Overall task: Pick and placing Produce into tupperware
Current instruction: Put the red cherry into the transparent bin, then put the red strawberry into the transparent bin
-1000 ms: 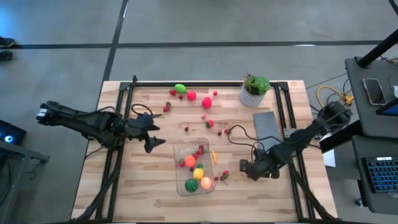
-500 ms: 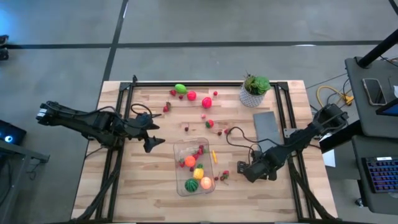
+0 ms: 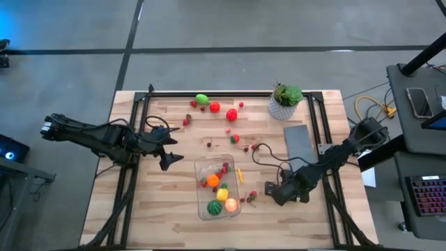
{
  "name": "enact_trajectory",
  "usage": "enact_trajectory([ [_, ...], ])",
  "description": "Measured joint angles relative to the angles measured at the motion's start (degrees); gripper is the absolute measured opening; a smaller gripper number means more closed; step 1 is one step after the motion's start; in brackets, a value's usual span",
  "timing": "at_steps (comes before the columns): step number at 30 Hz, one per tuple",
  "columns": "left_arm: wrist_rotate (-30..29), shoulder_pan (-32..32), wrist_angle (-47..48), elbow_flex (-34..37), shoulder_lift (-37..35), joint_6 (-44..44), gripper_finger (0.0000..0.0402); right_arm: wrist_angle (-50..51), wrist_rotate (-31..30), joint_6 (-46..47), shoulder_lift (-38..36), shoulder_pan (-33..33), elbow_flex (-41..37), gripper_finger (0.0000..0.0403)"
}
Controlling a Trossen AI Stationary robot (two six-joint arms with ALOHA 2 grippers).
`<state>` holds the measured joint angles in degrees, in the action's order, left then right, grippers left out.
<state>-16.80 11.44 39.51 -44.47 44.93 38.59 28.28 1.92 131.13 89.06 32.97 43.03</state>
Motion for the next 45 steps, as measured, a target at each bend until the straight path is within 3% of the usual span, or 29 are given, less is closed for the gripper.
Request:
enact_trajectory([
  [12,0.02,0.0,-0.01,0.0,-0.14,0.0,0.0373,0.01,-2.32,-2.66,-0.09,0.0,2.36,0.01],
  [18,0.04,0.0,-0.04,0.0,-0.11,0.0,0.0373,0.13,-15.29,-9.02,-1.06,-0.79,8.57,0.0098],
  [22,0.06,0.0,-0.09,0.0,-0.09,0.0,0.0373,-0.09,-21.83,-20.11,-1.79,-4.48,14.78,0.0098],
  [30,0.12,0.0,-2.31,0.0,-0.09,-0.57,0.0373,-0.66,-14.58,-50.47,2.1,-16.42,26.11,0.0102],
  [36,0.11,0.0,-3.53,0.0,-0.13,-0.55,0.0373,-0.47,-2.63,-60.75,9.71,-21.54,33.24,0.0116],
  [41,0.13,-0.01,-6.03,0.0,-1.16,-0.4,0.0373,0.57,1.43,-67.82,17.08,-21.62,40.96,0.0135],
  [45,0.09,-0.02,-8.56,0.0,-2.2,-2.0,0.0373,5.01,1.14,-70.18,21.11,-21.36,46.66,0.0166],
])
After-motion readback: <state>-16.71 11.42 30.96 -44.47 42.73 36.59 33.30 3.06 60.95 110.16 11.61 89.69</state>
